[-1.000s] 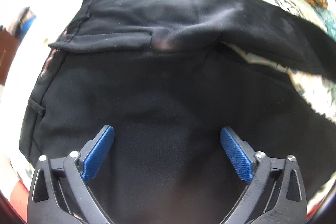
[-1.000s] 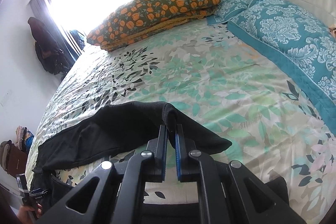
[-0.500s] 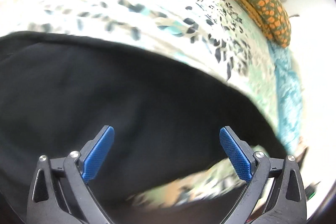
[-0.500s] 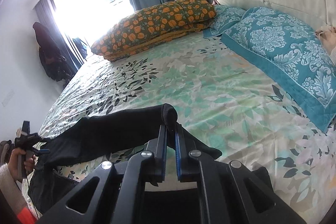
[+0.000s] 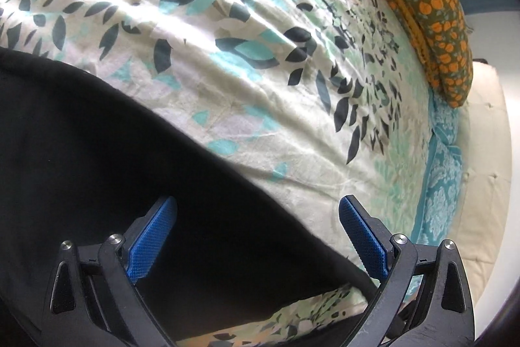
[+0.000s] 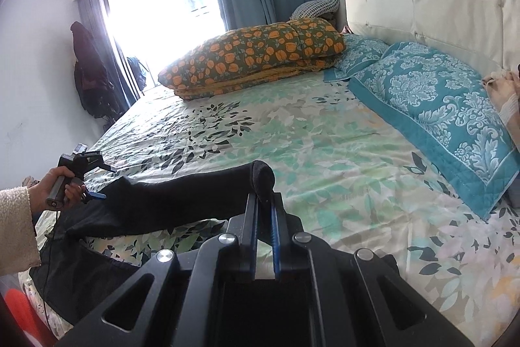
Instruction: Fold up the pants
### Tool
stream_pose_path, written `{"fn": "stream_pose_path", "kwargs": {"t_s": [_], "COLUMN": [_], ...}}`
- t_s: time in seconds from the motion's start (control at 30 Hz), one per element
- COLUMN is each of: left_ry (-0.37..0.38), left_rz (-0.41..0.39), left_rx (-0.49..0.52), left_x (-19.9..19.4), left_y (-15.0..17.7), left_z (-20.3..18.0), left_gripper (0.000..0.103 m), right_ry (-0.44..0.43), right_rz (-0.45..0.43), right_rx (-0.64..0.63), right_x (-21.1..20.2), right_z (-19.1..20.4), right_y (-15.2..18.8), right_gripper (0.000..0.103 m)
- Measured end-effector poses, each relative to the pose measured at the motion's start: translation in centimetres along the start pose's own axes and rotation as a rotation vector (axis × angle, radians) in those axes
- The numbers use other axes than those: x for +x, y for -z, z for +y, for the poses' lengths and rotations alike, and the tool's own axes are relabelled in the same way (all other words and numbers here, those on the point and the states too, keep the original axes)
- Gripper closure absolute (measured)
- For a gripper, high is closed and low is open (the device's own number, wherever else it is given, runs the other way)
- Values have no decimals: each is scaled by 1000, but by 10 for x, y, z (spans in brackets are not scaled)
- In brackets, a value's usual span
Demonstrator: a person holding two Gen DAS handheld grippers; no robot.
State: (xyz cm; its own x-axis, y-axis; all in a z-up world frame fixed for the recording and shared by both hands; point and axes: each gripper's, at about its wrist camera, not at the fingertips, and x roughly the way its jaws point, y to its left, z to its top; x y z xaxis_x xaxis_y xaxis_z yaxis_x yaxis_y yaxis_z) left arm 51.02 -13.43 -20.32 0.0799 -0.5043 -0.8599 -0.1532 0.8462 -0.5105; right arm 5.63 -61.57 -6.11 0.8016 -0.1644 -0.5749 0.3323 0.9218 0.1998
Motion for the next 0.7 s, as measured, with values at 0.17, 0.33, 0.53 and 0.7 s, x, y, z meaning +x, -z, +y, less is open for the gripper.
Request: {"fn": "stream_pose_path", "kwargs": {"t_s": [0.17,0.33,0.53,0.7], "left_ry": [-61,24,112,105], "left_rz": [21,-40,-220,-397], "left_rx": [40,37,80,142], "left_x": [8,-19,-106,-169], "left_y": [10,35,86,196], "left_z": [3,20,23,57], "left_gripper": [95,100,100,99], "right_ry": [6,31,47,-13], "right_rz": [-35,-24,-39,-54], "right_rx": [-20,-16,23,-117], "right_x": [-20,-21,3,8], "right_z": [-1,-4,-22,-20], "right_y": [5,6,-23,-52], "right_gripper": [96,96,96,96]}}
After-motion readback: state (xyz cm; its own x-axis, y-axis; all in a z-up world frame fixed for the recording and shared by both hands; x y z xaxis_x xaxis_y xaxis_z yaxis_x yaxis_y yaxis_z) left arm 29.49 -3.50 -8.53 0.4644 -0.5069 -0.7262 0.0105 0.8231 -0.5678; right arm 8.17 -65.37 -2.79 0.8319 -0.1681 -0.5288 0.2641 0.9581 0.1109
